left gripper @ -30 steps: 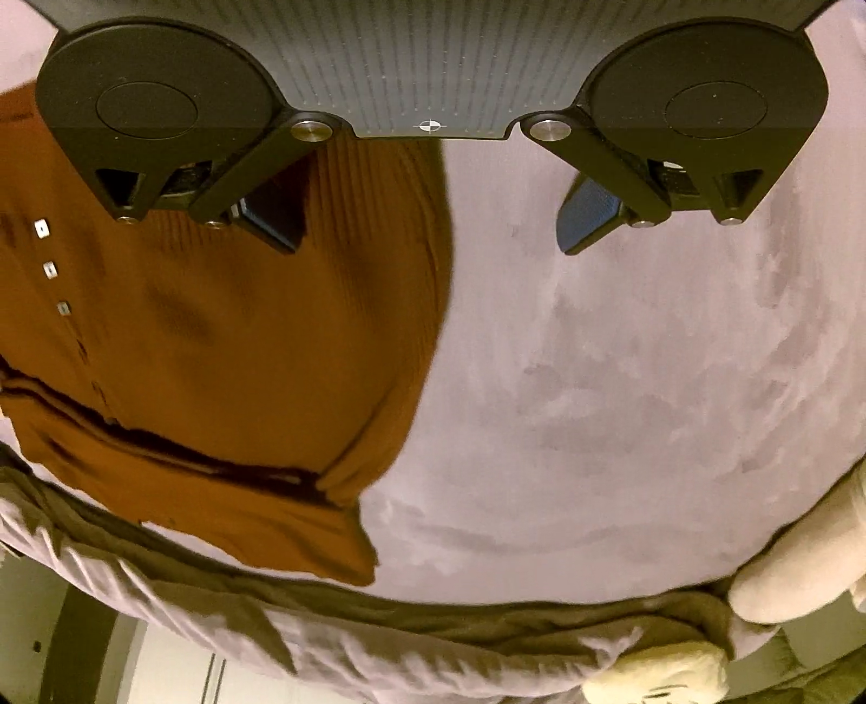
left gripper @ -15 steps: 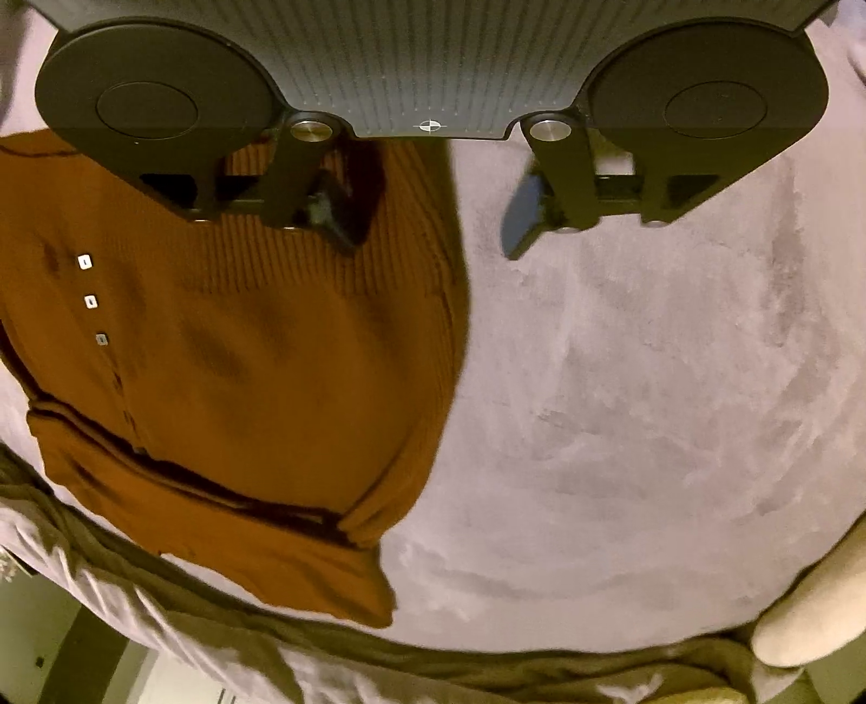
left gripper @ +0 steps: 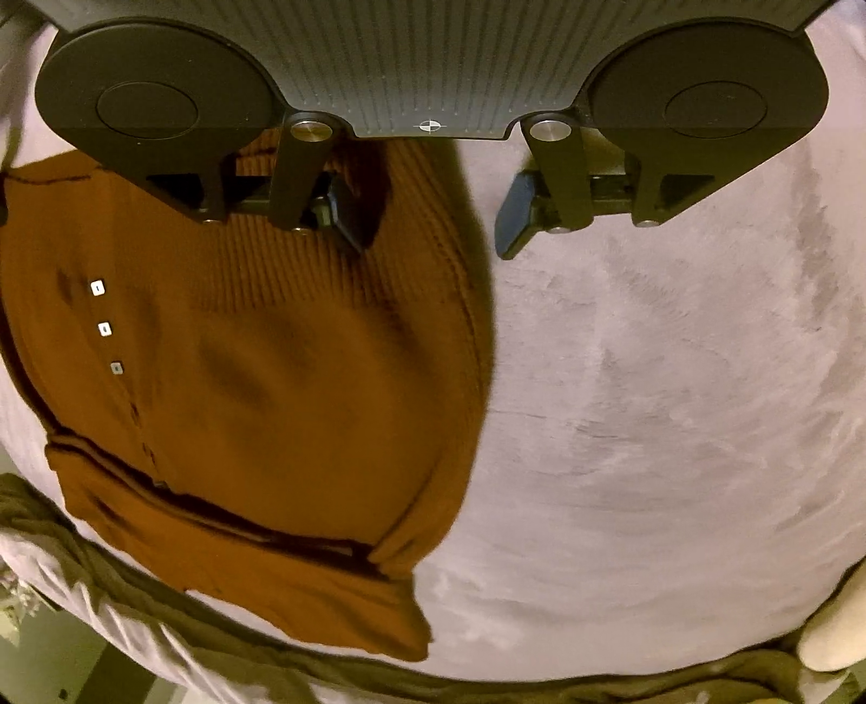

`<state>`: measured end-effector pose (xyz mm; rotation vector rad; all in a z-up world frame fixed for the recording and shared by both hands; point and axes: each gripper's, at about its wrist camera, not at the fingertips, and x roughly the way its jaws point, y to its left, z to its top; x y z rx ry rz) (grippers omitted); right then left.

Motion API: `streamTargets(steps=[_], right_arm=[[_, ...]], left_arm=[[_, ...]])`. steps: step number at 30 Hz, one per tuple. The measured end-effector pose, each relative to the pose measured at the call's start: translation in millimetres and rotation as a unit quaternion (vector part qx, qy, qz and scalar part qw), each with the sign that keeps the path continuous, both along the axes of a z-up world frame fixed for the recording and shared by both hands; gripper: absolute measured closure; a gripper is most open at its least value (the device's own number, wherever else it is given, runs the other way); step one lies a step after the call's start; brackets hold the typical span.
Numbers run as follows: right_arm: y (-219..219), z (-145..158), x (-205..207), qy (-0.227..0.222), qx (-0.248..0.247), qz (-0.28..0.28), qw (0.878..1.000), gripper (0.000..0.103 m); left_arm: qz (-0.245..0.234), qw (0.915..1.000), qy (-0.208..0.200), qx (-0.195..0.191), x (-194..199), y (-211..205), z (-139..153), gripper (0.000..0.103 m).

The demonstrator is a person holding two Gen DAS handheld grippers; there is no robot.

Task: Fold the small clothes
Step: 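Grasp the cardigan hem edge with both grippers and lift it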

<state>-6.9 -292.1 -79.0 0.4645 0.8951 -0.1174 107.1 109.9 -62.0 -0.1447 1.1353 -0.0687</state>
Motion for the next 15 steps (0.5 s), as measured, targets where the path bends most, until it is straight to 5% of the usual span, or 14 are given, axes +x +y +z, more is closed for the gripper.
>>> streamTargets(steps=[2, 4, 7, 11, 15], right_arm=[[-0.4, 0.4, 0.9, 0.004, 0.003, -0.001, 1.000, 0.092], [-1.7, 1.2, 1.0, 0.006, 0.008, -0.002, 1.000, 0.092], [-4.5, 1.6, 0.9, 0.006, 0.023, 0.001, 1.000, 0.094], [-12.8, 2.8, 3.4, 0.007, 0.075, 0.000, 0.997, 0.096], [-31.2, 8.6, 8.9, -0.018, 0.184, -0.023, 0.982, 0.097]], left_arm=[[-0.005, 1.0000, 0.004, -0.002, 1.8, 0.7, 1.4, 0.053], [-0.012, 0.9999, 0.009, 0.003, 2.9, 1.8, 2.9, 0.076], [-0.030, 0.9992, 0.024, -0.012, 5.4, 2.9, 4.3, 0.093], [-0.039, 0.9983, 0.023, -0.038, 11.3, 5.8, 14.0, 0.095], [-0.003, 0.9927, -0.029, -0.117, 25.9, 23.1, 47.0, 0.095]])
